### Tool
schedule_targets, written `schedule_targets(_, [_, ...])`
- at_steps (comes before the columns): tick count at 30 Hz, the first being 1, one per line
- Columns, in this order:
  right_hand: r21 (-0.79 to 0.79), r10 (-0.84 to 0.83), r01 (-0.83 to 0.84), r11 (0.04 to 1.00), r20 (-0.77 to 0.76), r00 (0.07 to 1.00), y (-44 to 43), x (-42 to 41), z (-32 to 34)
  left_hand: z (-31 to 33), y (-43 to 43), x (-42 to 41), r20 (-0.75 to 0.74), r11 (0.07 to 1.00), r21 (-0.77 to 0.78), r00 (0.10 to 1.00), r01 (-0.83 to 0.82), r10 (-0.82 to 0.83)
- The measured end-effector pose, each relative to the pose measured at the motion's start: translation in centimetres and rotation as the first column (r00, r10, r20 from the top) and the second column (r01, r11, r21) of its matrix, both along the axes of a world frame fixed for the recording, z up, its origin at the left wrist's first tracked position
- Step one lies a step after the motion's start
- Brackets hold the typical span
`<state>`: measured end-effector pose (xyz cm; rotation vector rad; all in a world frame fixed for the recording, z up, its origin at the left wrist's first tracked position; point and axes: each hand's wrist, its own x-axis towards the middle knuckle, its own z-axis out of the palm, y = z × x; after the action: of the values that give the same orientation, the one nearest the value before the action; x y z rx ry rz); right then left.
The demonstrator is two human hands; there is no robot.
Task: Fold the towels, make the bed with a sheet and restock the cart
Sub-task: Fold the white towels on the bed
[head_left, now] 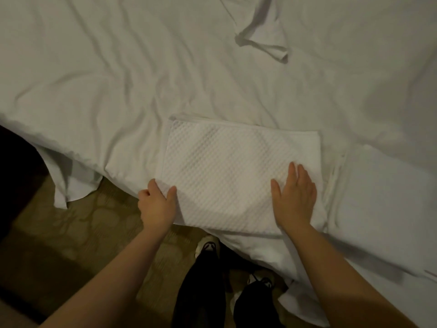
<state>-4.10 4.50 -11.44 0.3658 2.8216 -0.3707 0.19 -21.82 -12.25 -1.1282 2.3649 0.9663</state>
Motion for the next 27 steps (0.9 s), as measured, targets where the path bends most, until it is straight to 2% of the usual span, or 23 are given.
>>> schedule_targets(3, [0.074, 0.074, -0.074, 0.995, 0.0, 0.997, 0.7, 1.4, 0.6, 0.0, 0.5, -0.1, -0.013, 0.998, 0.048, 0.999, -0.047, 0.048])
schedule_targets(5, [0.134, 0.02, -0.023, 0.991, 0.024, 1.0, 1.4, 2.4, 1.0, -0.2, 0.1, 0.1, 0.007, 0.997, 0.063, 0.999, -0.041, 0.04])
schedule_targets(7, [0.119, -0.067, 0.059, 0.991, 0.065, 0.996, 1.9, 3.1, 1.4, -0.4, -0.7, 0.1, 0.046, 0.993, 0.104, 0.998, -0.058, 0.054])
schedule_targets(10, [-0.033, -0.135, 0.138, 0.99, 0.085, 0.987, 2.7, 2.9, 2.0, 0.1, -1.5, -0.7, 0.104, 0.976, 0.178, 0.989, -0.126, 0.109])
schedule_targets(14, [-0.256, -0.232, 0.258, 0.932, 0.127, 0.964, 3.4, 1.6, 2.8, 0.6, -2.4, -1.9, 0.04, 0.935, 0.292, 0.98, -0.199, 0.196])
schedule_targets(18, [-0.419, -0.318, 0.365, 0.832, 0.18, 0.931, 3.4, 2.4, 2.9, 0.9, -3.3, -1.8, -0.082, 0.971, 0.205, 0.987, -0.122, 0.142])
schedule_targets(21, [-0.512, -0.33, 0.371, 0.775, 0.173, 0.928, 2.7, 5.0, 2.3, 1.1, -3.8, -1.6, -0.152, 0.984, 0.135, 0.979, -0.118, 0.138])
schedule_targets(23, [-0.569, -0.408, 0.431, 0.7, 0.177, 0.896, 2.4, 6.5, 1.7, 0.9, -3.7, -1.4, -0.131, 0.999, -0.03, 0.991, -0.037, 0.033])
schedule_targets(25, [-0.606, -0.541, 0.538, 0.586, 0.202, 0.816, 2.3, 7.1, 1.3, 0.8, -3.2, -1.2, -0.055, 0.971, -0.23, 0.996, 0.06, -0.075])
schedule_targets(27, [-0.623, -0.607, 0.6, 0.502, 0.24, 0.757, 2.5, 7.4, 1.1, 0.6, -1.8, -0.7, -0.033, 0.935, -0.323, 0.985, 0.148, -0.168])
